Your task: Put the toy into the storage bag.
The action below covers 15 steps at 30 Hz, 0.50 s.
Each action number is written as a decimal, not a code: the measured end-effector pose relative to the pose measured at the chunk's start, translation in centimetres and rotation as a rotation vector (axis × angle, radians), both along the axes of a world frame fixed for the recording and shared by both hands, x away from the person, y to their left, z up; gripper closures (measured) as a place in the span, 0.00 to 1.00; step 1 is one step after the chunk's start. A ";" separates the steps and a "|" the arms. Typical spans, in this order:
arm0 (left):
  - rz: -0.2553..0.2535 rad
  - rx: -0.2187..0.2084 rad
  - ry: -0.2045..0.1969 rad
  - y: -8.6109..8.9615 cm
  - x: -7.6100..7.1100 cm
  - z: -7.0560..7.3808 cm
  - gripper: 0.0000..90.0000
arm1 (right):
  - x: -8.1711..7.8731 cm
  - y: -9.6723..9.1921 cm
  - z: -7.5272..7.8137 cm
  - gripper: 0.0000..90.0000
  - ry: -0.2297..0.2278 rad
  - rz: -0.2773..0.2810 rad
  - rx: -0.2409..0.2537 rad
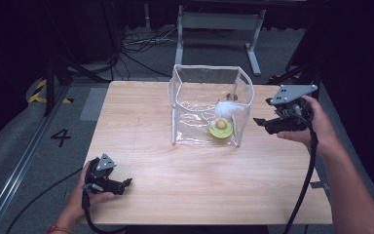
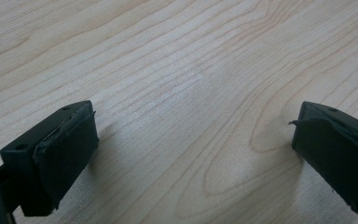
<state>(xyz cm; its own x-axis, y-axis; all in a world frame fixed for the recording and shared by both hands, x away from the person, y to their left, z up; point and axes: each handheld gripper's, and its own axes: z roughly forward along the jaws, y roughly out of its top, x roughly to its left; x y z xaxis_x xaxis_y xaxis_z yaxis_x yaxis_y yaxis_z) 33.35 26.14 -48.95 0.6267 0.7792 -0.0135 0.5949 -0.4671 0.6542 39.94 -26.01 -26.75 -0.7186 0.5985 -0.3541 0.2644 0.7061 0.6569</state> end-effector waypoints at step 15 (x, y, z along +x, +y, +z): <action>0.002 -0.002 0.002 0.0 0.0 0.0 0.01 | -1.2 -2.9 -6.3 0.29 0.055 -0.046 -0.041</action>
